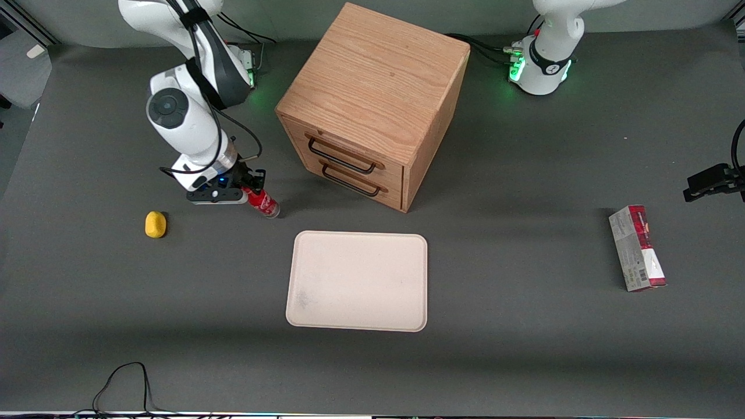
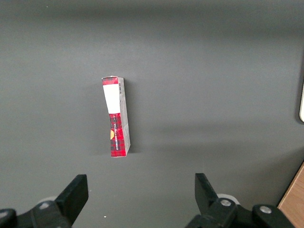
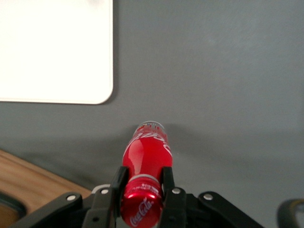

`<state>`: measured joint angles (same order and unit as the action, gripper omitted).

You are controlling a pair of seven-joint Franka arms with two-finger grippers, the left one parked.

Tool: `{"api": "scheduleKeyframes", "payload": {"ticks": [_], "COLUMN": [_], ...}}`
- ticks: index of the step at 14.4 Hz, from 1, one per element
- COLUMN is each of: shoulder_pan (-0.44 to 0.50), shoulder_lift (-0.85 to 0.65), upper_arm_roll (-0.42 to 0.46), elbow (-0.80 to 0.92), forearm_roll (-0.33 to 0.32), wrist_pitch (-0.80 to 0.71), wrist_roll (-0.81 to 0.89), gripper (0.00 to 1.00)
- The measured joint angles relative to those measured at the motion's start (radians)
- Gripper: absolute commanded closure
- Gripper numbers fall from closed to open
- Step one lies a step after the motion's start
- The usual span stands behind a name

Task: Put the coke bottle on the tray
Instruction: 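Lift the bottle and carry it with the right gripper over the tray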

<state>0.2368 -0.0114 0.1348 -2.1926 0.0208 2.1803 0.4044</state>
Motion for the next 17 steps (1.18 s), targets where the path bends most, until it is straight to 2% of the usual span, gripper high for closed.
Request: {"api": "scheduleKeyframes", "payload": {"ticks": [4,7,10,13,17], "shoulder_pan": [-0.048,-0.053,-0.053,-0.052,-0.052], "shoulder_lift": [-0.004,0.028,0.121,0.237,0.410], "upper_arm_roll": [-0.003,-0.005,0.004,0.028,0.092], "elbow": [0.283,0.433,0.648,0.855,1.046], "forearm_roll": [-0.007,-0.034,-0.063,-0.074,-0.090], "wrist_pitch": [-0.284,-0.410,-0.542,-0.614,-0.591], "wrist_roll": [-0.010,-0.011,-0.013,-0.014,-0.014], "gripper": [1.00,1.00,1.00,1.00,1.00]}}
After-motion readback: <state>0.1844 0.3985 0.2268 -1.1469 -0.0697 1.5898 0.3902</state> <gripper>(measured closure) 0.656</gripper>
